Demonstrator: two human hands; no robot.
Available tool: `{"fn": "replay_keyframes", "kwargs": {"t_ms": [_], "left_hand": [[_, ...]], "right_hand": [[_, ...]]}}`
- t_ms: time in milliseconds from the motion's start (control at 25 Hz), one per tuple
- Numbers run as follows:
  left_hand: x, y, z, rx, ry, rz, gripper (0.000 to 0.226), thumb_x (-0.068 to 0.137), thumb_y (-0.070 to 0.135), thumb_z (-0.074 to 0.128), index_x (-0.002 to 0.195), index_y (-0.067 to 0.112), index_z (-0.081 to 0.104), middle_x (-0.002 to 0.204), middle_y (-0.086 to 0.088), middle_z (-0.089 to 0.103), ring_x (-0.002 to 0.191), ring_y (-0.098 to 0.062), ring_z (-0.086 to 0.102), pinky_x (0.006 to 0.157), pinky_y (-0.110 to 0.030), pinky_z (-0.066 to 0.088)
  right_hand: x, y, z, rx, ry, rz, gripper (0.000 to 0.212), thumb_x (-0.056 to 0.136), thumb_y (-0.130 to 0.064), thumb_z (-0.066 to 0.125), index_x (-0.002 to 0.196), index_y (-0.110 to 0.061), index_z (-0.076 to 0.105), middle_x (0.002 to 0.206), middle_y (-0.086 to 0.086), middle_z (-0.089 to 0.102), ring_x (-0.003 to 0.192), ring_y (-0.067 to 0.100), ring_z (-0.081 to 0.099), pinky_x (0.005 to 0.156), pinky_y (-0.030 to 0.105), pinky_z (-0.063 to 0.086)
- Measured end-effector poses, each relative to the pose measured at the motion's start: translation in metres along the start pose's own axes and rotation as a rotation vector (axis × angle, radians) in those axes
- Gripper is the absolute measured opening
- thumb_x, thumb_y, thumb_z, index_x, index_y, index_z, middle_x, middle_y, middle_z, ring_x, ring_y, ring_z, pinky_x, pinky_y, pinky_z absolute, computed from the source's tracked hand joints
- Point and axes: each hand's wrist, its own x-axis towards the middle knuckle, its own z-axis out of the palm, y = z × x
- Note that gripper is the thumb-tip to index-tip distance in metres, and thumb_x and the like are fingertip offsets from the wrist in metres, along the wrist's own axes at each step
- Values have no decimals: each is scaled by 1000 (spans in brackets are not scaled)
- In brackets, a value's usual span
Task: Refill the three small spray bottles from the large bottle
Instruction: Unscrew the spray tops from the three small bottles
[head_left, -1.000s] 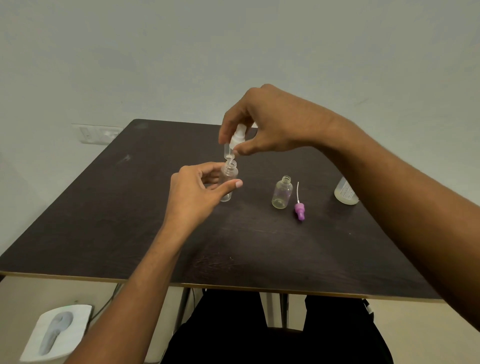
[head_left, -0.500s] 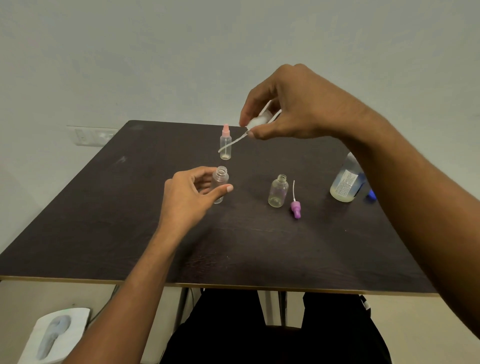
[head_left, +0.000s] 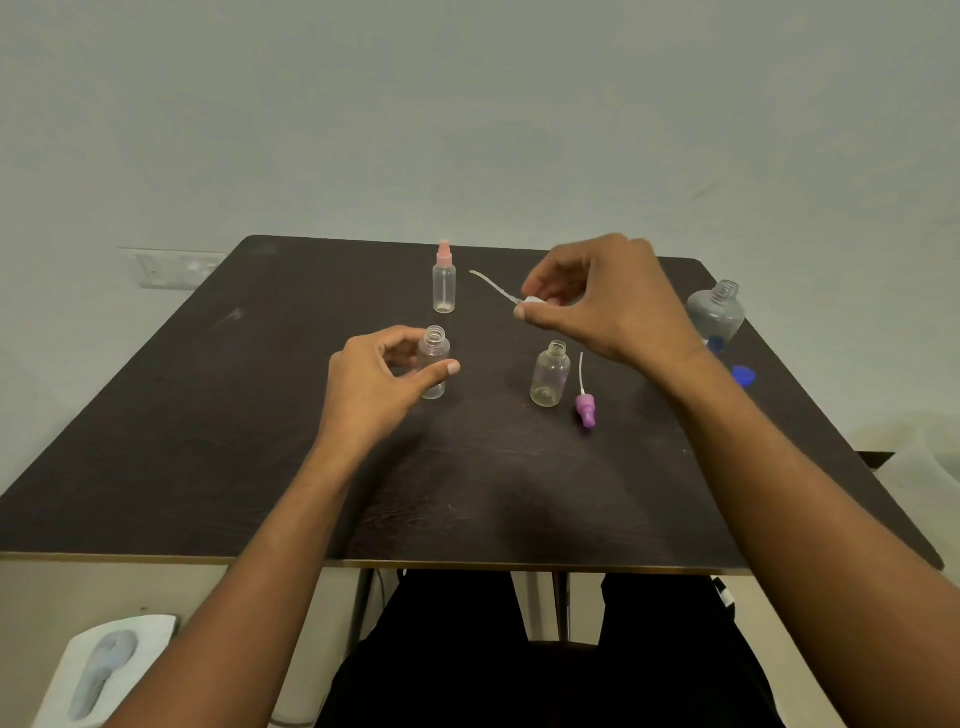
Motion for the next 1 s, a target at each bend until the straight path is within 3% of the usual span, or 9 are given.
{"fn": "replay_keyframes", "kwargs": {"t_ms": [80,200,400,680,1000], "left_hand": [[1,-1,3,4,-5,6,28,74,46,94,96,45,78,91,30,77,91,11,71,78,-7,52],[3,-4,9,11,-6,21,32,74,46,94,102,38,81,94,25,78,93,10,71,83,-12,53],[13,-3,22,52,-61,33,34,75,44,93,106,36,80,95,21,78,92,7,71,83,-12,54],[19,-13,39,136,-104,-10,38,74,43,94,108,33,81,93,17,78,88,3,73,86,-25,61],[22,-19,43,151,-111,-34,40,74,40,95,110,30,81,95,17,78,90,3,72,86,-24,60]], "right_hand": [[-6,6,7,26,25,49,15,81,-36,90,88,-26,82,75,-13,75,72,-4,72,66,3,51],[-14,11,19,37,46,92,16,80,-39,90,86,-27,80,71,-15,74,70,-7,71,64,3,52],[-28,19,56,-22,45,141,21,80,-42,90,85,-25,78,68,-12,72,67,1,71,76,25,64],[-41,36,108,-104,-3,204,24,79,-42,88,81,-24,72,79,-8,69,79,11,68,76,40,64],[-40,46,138,-137,-45,205,23,81,-40,89,81,-26,71,76,-9,66,74,8,64,70,28,58]]}}
